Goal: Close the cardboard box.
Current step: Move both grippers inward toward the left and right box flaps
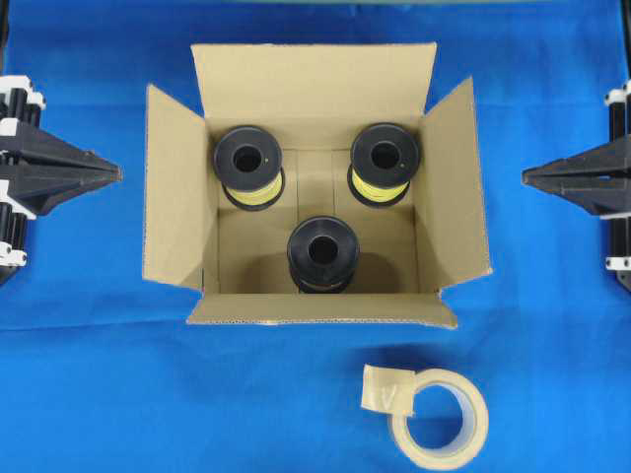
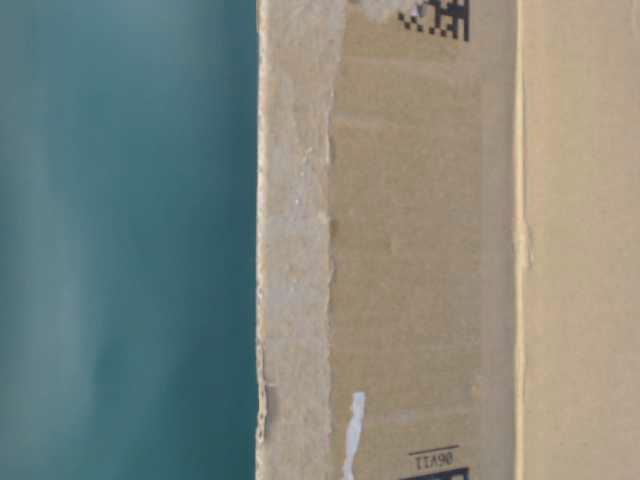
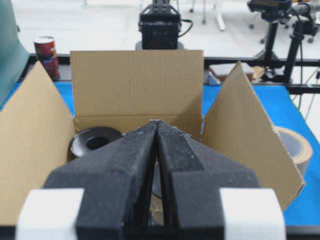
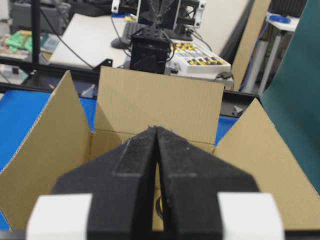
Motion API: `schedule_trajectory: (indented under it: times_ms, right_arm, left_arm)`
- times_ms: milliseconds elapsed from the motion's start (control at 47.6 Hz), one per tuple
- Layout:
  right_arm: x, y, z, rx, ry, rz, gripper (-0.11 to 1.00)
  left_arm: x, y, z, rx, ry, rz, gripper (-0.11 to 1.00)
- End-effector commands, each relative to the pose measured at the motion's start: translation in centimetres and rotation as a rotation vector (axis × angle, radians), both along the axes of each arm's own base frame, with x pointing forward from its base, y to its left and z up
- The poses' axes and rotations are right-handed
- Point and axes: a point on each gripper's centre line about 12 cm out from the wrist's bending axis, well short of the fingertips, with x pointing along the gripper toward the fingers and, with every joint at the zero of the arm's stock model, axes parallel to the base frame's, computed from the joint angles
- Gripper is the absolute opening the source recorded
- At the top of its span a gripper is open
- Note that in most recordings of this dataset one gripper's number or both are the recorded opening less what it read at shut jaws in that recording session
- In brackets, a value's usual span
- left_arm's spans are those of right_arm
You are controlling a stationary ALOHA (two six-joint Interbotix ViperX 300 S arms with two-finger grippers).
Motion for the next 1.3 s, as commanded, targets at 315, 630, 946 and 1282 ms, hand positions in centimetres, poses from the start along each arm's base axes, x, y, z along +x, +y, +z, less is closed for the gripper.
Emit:
schedule_trajectory:
  times_ms: [315,630,946,1282]
  right_arm:
    - [-1.0,-0.3,-0.2,0.018,0.208,-0.016,0.00]
    - [-1.1,-0.7,-4.0,0.040,0.427,-0.040,0.00]
    - [0.5,-0.8,-7.3,0.047,0.499,-0.045,0.00]
    - [1.8,-0.9,-6.5,0.043,0.409,-0.044,0.00]
  left_arm:
    - [-1.0,-0.1,-0.4,-0.009,0.129,-0.004,0.00]
    - [-1.4,0.2,-4.3,-0.014,0.357,0.011,0.00]
    - [-1.3,0.2,-6.8,-0.015,0.434,0.012,0.00]
    - [-0.2,0.3,-6.6,-0.014,0.367,0.015,0.00]
